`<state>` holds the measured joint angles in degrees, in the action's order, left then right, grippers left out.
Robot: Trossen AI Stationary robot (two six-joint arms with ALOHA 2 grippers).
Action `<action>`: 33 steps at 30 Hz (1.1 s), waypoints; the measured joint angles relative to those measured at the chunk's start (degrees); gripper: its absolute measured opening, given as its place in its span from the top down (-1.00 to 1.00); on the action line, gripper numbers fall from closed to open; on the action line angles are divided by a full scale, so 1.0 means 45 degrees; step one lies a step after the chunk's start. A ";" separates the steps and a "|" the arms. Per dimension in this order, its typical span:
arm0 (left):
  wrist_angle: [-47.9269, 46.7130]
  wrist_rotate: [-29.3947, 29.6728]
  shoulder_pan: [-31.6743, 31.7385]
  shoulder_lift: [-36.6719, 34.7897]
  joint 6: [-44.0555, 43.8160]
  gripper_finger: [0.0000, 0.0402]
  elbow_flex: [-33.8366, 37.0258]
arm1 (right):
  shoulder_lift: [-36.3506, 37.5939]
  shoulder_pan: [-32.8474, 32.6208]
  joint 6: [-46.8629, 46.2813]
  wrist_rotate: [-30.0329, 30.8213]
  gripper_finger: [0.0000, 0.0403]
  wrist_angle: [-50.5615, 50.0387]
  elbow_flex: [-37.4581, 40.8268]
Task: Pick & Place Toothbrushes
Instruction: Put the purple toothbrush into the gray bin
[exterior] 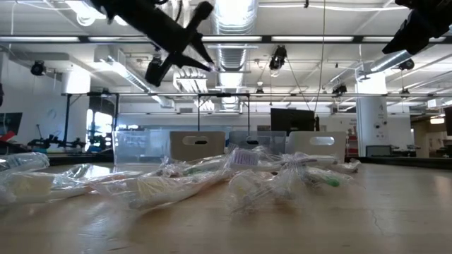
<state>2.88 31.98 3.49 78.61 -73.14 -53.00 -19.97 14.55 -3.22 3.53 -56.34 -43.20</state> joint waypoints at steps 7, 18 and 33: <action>-0.4638 0.1565 0.0174 0.1789 -0.0274 0.81 -0.3787 | -0.0003 -0.0005 0.0000 0.0000 0.96 0.0000 0.0000; -0.8214 0.2864 0.1255 0.4218 -0.1633 0.81 -0.6978 | 0.0000 0.0000 0.0000 0.0000 0.96 0.0000 0.0000; -0.8408 0.1772 0.3334 0.5352 -0.2371 0.81 -0.7124 | 0.0000 0.0000 0.0000 0.0000 0.96 -0.0005 0.0000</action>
<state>-34.96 39.95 18.49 102.69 -83.81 -85.06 -19.97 14.55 -3.22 3.53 -56.36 -43.20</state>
